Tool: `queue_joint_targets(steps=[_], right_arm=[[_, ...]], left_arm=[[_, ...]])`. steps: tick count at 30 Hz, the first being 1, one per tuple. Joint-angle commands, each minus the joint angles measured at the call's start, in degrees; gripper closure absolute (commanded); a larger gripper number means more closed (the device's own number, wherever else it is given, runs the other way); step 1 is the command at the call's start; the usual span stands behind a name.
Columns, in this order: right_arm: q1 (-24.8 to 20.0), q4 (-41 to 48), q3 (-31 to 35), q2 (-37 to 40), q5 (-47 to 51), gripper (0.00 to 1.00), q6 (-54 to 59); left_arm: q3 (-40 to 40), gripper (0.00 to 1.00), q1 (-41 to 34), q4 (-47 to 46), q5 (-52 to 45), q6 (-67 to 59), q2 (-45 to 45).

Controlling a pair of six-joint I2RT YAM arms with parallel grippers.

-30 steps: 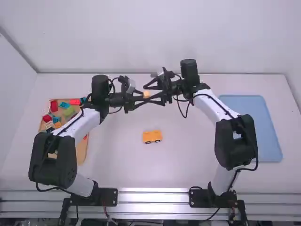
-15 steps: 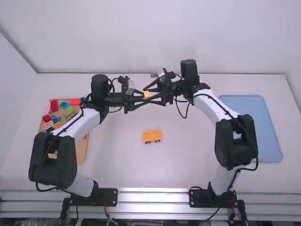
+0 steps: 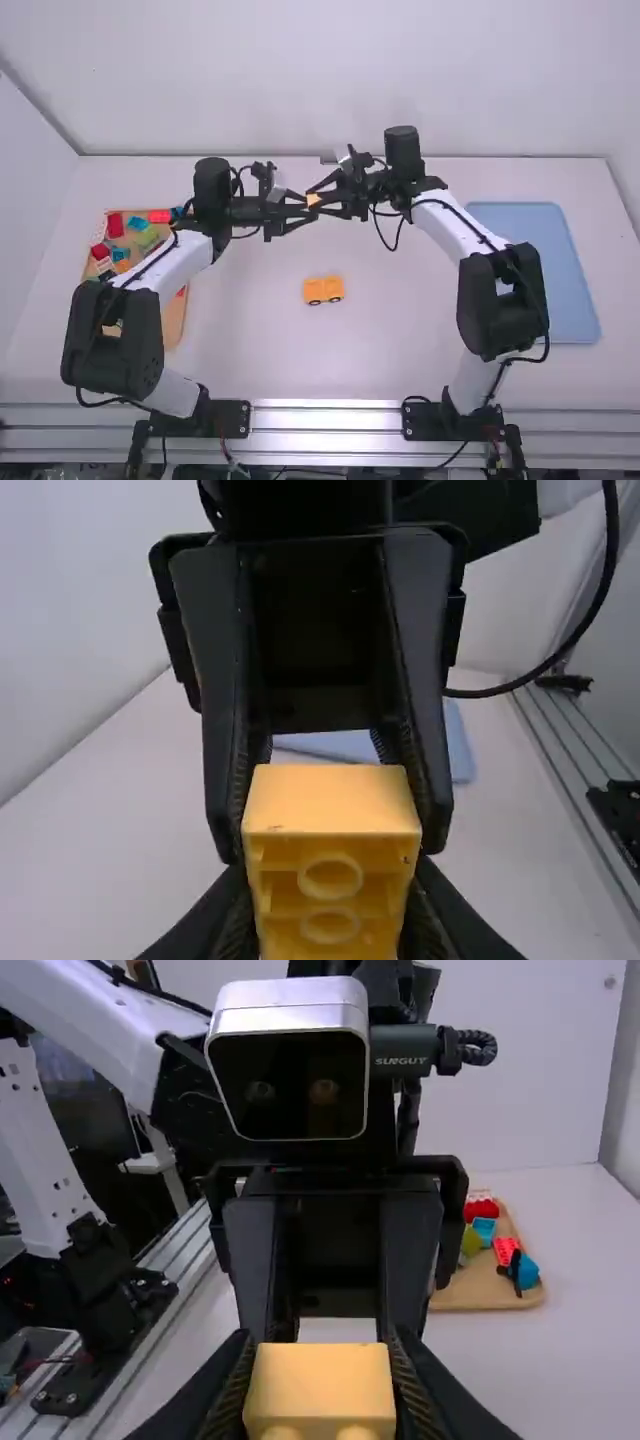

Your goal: Assemble lego blocks to make yellow taxi

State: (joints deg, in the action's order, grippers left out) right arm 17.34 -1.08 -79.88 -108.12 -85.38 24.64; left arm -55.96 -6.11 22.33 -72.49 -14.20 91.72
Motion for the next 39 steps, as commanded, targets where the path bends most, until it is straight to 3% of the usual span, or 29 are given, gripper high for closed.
queue_joint_targets(steps=[1, 7, 10, 11, 16, 20, 22, 24, 31, 34, 39], right_arm=[[-0.04, 0.24, -0.94, -0.24, -1.60, 0.69, -0.13], [-0.02, 0.24, -0.92, -0.24, -1.60, 0.68, -0.11], [-0.04, 0.20, -0.92, -0.24, -1.60, 0.70, -0.11], [-0.04, -0.02, -0.92, -0.24, -1.60, 0.72, -0.11], [-0.72, -3.76, -0.94, -0.22, 5.22, 0.79, -3.96], [-1.79, -8.66, -0.96, 0.61, 24.50, 0.86, -17.77], [-1.97, -6.71, -0.96, 2.16, 37.57, 0.86, -19.74], [-1.90, -3.85, -0.96, 3.45, 44.37, 0.86, -19.74], [1.42, 19.39, -0.96, 8.44, 75.73, 0.79, -15.50], [3.04, 29.33, -0.96, 8.35, 81.68, 0.79, -12.28], [5.53, 45.68, -0.94, 6.16, 82.03, 0.78, 0.63]], left_arm=[[0.33, 0.92, -0.11, 1.27, -1.62, -0.22, 0.09], [0.33, 0.87, -0.11, 2.40, -3.13, -0.22, 0.09], [0.33, 0.48, -0.11, 2.36, -3.15, -0.22, 0.09], [0.33, 0.01, -0.11, 2.34, -3.13, -0.22, 0.09], [0.44, 0.01, 0.00, 0.39, -1.11, -0.22, 0.09], [0.92, 0.01, -0.15, -4.22, 8.76, -0.22, 0.09], [0.92, 0.01, -0.33, -8.26, 16.63, -0.20, 0.09], [0.92, 0.01, -0.31, -10.16, 20.79, -0.20, 0.09], [0.85, 0.01, -0.02, -13.68, 36.63, -0.20, 0.04], [0.87, 0.01, 0.04, -13.79, 40.33, -0.20, -0.02], [0.85, 0.01, 0.00, -14.27, 43.25, -0.22, -1.01]])
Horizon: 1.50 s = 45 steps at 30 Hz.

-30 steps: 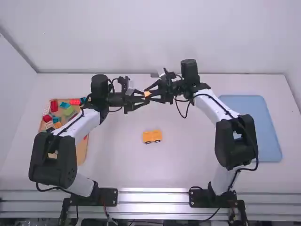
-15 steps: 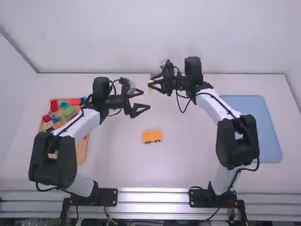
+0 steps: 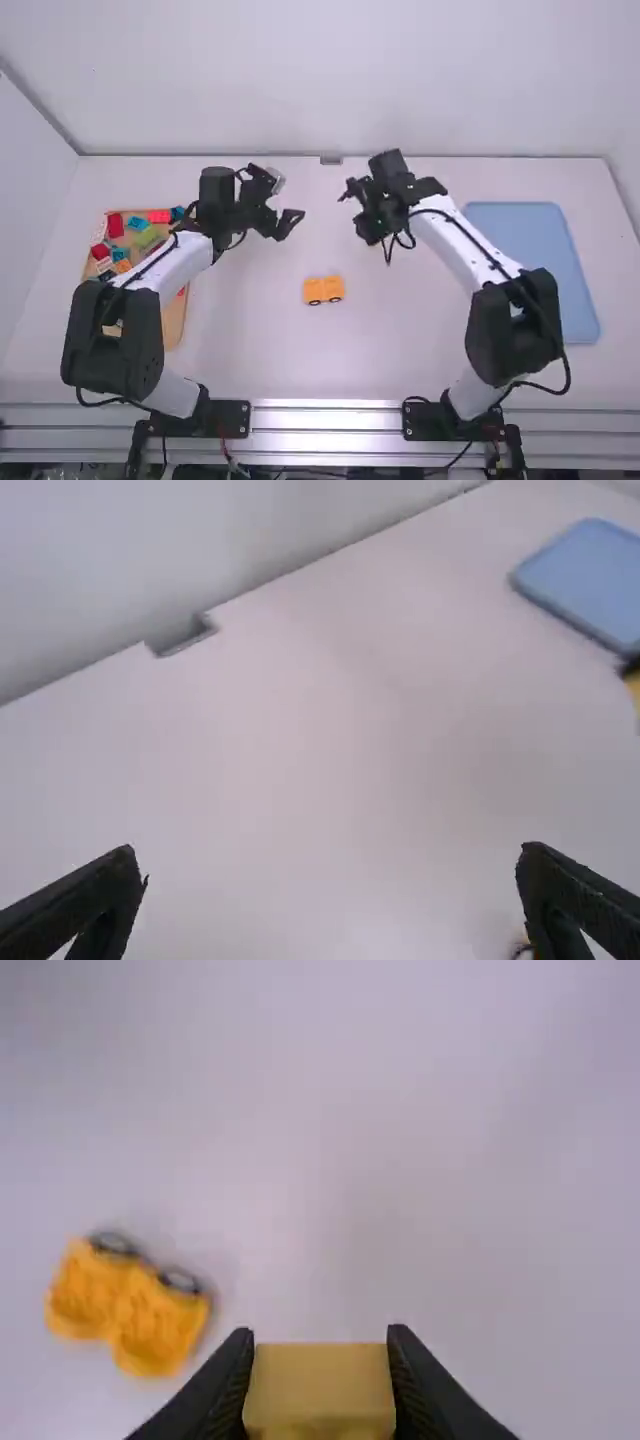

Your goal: Assemble lego blocks to make yellow taxi

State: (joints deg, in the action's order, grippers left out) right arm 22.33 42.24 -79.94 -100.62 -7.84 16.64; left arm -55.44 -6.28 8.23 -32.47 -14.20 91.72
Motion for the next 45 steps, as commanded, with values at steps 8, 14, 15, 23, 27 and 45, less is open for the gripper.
queue_joint_targets(steps=[8, 14, 15, 23, 27, 45], right_arm=[[3.30, 9.49, -0.87, -9.57, 1.62, 0.94, 35.60], [5.11, 10.58, -0.87, -14.47, 1.64, 1.00, 42.75], [5.14, 10.60, -0.87, -14.78, 1.51, 1.00, 42.64], [4.28, 8.46, 0.96, -16.37, -0.68, 1.00, 41.66], [3.78, 3.17, 4.24, -16.37, -3.08, 1.00, 41.88], [4.31, 2.89, 4.57, -16.26, 3.17, 0.02, 35.17]], left_arm=[[0.35, 0.01, -0.04, -5.55, 4.11, -0.94, -4.61], [0.35, 0.01, -0.04, -8.07, 5.09, -2.05, -6.29], [0.35, 0.01, -0.04, -7.98, 5.11, -1.92, -6.34], [0.35, 0.01, -0.04, -7.56, 5.09, -2.14, -6.34], [0.35, 0.01, -0.04, -7.58, 5.09, -2.08, -6.34], [0.35, 0.01, -0.07, -8.02, 4.92, -1.73, -6.34]])
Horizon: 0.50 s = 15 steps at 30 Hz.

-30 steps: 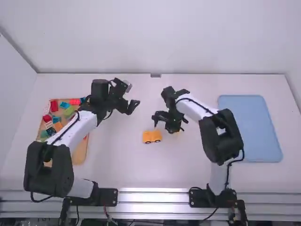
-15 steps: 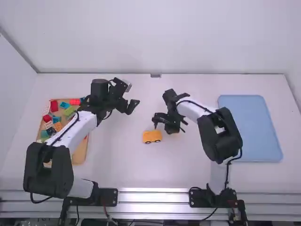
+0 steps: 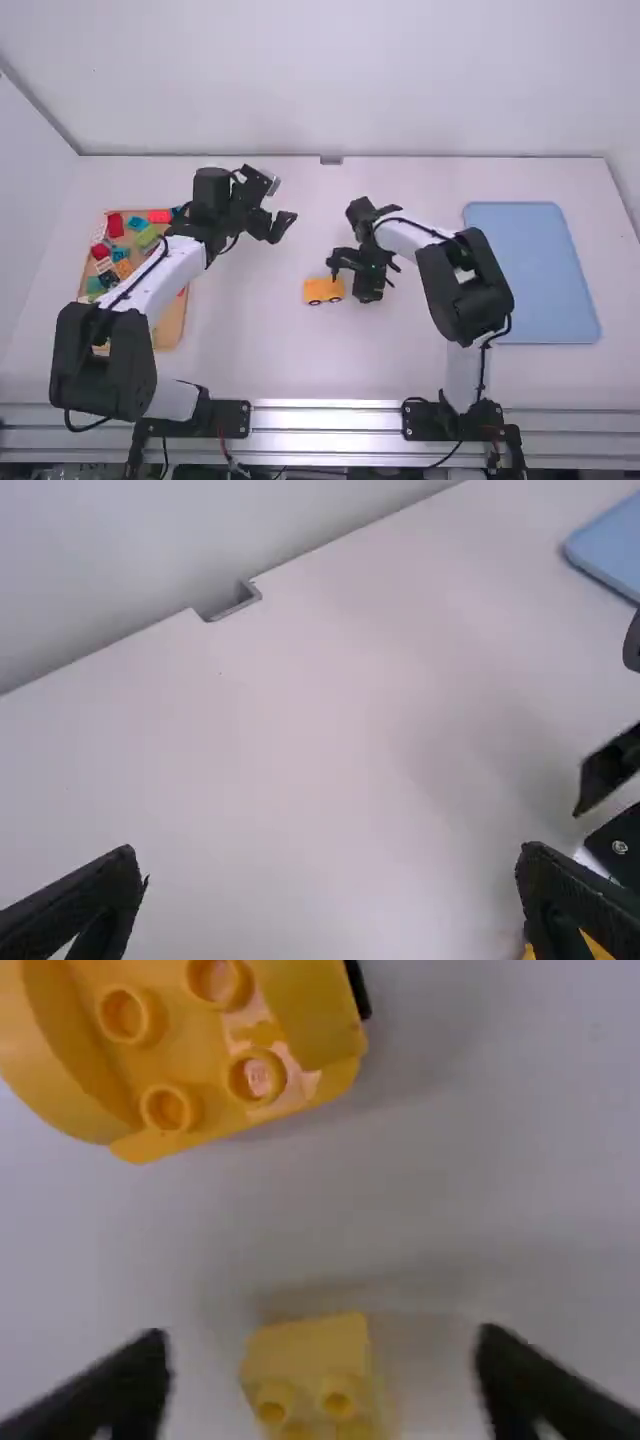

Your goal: Assemble lego blocks to make yellow taxi

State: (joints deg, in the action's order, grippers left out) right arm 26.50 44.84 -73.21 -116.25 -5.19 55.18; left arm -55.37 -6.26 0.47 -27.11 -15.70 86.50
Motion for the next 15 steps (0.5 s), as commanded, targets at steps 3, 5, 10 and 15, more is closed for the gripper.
queue_joint_targets(steps=[3, 5, 10, 15], right_arm=[[0.48, 4.17, -5.95, 0.94, -1.14, 0.02, -4.68], [0.59, 5.33, -7.65, 3.85, -2.95, 0.02, -3.08], [-1.77, 2.47, -7.34, 12.81, -7.02, 0.02, -3.10], [-8.07, -2.82, -0.02, 21.35, -19.28, 0.02, -3.10]], left_arm=[[0.28, 0.01, -0.07, 0.02, 0.17, -0.61, -1.11], [0.28, 0.01, -0.07, 0.59, 0.15, -0.22, -1.11], [0.28, 0.01, -0.09, -0.17, 0.13, -0.61, -1.11], [0.33, 0.01, -0.11, -2.62, -0.44, -0.98, -1.11]])
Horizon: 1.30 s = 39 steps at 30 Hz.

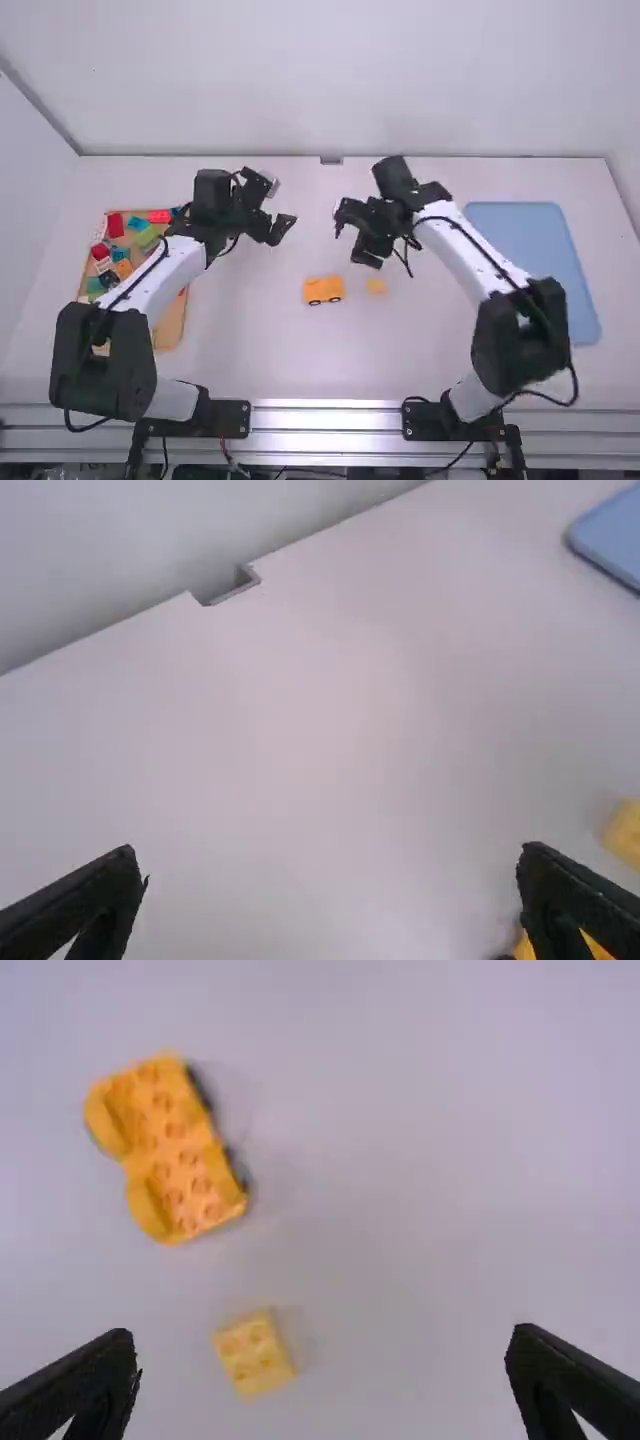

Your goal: Assemble lego blocks to make yellow taxi

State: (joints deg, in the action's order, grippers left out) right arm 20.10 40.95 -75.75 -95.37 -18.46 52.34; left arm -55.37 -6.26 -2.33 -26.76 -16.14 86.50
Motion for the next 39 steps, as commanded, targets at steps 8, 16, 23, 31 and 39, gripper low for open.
queue_joint_targets(steps=[8, 16, 23, 31, 39], right_arm=[[-9.77, -17.81, 14.53, 2.14, -11.19, 0.02, -0.52], [-10.10, -30.12, 21.09, 2.14, -15.08, 0.02, 1.05], [-13.42, -35.17, 21.84, 1.57, -27.58, 0.02, -1.53], [-16.17, -25.35, 21.84, -2.69, -36.85, 0.02, 14.99], [-16.13, -23.82, 23.78, -8.61, -36.02, 0.02, 29.33]], left_arm=[[0.33, 0.01, -0.15, -10.40, -14.56, -24.28, -1.11], [2.49, 0.01, -0.13, -13.29, -26.27, -36.48, -1.11], [8.39, 0.01, -0.13, -4.17, -28.35, -32.41, -1.11], [20.26, 0.01, -0.17, 20.90, -28.35, -21.68, -0.59], [23.96, 0.01, -0.59, 32.52, -32.79, -19.61, 4.17]])
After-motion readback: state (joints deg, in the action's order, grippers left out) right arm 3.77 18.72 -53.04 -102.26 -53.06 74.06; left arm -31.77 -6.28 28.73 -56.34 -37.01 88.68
